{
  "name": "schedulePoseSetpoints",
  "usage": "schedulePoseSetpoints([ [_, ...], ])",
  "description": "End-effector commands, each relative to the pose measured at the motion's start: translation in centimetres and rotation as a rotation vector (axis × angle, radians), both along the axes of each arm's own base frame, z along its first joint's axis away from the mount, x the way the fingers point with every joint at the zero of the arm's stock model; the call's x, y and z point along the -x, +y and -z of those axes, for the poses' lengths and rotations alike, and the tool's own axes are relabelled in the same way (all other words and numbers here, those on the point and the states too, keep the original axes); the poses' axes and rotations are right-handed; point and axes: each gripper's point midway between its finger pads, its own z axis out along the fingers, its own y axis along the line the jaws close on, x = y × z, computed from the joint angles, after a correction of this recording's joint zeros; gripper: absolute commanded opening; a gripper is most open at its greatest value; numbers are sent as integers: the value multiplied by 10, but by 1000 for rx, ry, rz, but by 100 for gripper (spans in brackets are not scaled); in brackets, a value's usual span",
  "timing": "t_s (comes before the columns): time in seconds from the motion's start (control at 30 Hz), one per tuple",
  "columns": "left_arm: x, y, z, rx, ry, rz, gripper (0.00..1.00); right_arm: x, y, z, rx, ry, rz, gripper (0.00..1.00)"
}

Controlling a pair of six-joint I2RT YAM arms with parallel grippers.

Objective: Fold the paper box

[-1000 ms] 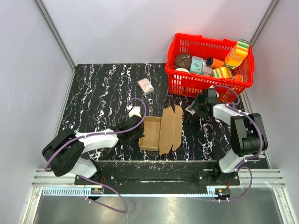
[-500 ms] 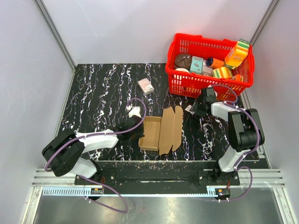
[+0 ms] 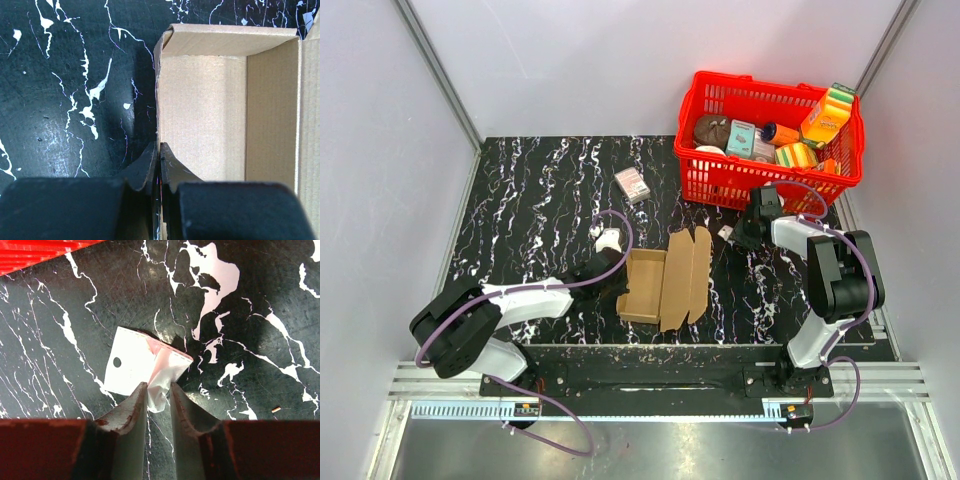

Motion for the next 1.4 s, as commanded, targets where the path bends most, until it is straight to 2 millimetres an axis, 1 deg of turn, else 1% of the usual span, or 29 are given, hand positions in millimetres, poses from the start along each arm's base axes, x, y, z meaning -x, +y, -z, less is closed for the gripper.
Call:
schedulePoseSetpoints([
  [0.0,3,10,13,-40,15,-11,7,-10,-3,-6,19,-34,-12,26],
  [0.2,3,9,12,-36,16,-9,7,-8,-3,-14,17,-55,-12,17],
  [0.3,3,10,11,-39,14,-11,7,-7,-4,-23,12,-78,-6,11],
  [0.4,3,11,11,-40,15,-13,7,-5,-4,-43,3,-127,-3,7],
  [0.43,3,11,10,-39,14,-13,7,-3,-4,-46,3,-129,-4,6],
  [0.47,2,11,10,-39,14,-15,7,-3,-10,-51,27,-141,22,3],
  [0.5,2,10,10,-38,16,-15,7,-1,-12,-62,28,-164,29,1],
  [0.57,3,10,10,-35,19,-15,7,5,-16,-72,44,-179,40,0],
  [0.6,3,9,11,-33,20,-15,7,8,-18,-87,45,-216,43,0],
  [0.67,3,9,11,-33,23,-15,7,18,-24,-100,63,-226,58,0],
  [0.7,3,8,12,-35,25,-15,7,26,-27,-119,67,-262,65,0],
  [0.73,2,8,12,-36,26,-15,7,30,-29,-130,72,-284,68,0],
  [0.77,2,8,13,-37,27,-15,7,34,-29,-142,69,-310,61,0],
  [0.8,2,8,14,-41,30,-15,7,42,-28,-163,57,-360,49,0],
  [0.83,2,8,14,-42,30,-14,7,46,-24,-174,48,-387,21,0],
  [0.87,1,7,13,-41,28,-14,7,51,-15,-188,10,-418,-29,0],
  [0.9,1,7,15,-44,32,-14,7,60,-7,-203,-14,-455,-67,0],
  [0.93,1,7,15,-46,32,-12,7,65,-1,-211,-24,-472,-103,0],
  [0.97,0,7,15,-50,32,-11,7,71,11,-225,-53,-501,-162,0],
  [1.0,1,6,17,-54,36,-10,7,81,26,-234,-71,-520,-229,0],
  [1.03,0,6,17,-57,36,-10,7,88,38,-239,-79,-530,-303,0],
  [1.07,0,6,17,-58,36,-7,7,92,51,-249,-80,-546,-363,0],
  [1.1,0,6,18,-61,38,-4,7,106,72,-247,-85,-522,-453,0],
  [1.2,-1,5,17,-62,37,1,7,123,109,-251,-86,-515,-624,0],
  [1.23,-1,4,16,-61,37,3,7,134,127,-251,-115,-514,-698,0],
  [1.27,-1,4,16,-64,38,2,7,138,134,-245,-125,-501,-729,0],
  [1.3,-2,4,14,-58,33,2,7,141,142,-244,-141,-507,-759,0],
  [1.33,-2,4,13,-58,33,2,7,150,151,-239,-160,-494,-808,0],
  [1.37,-1,4,14,-59,34,2,8,154,158,-232,-165,-474,-840,0],
])
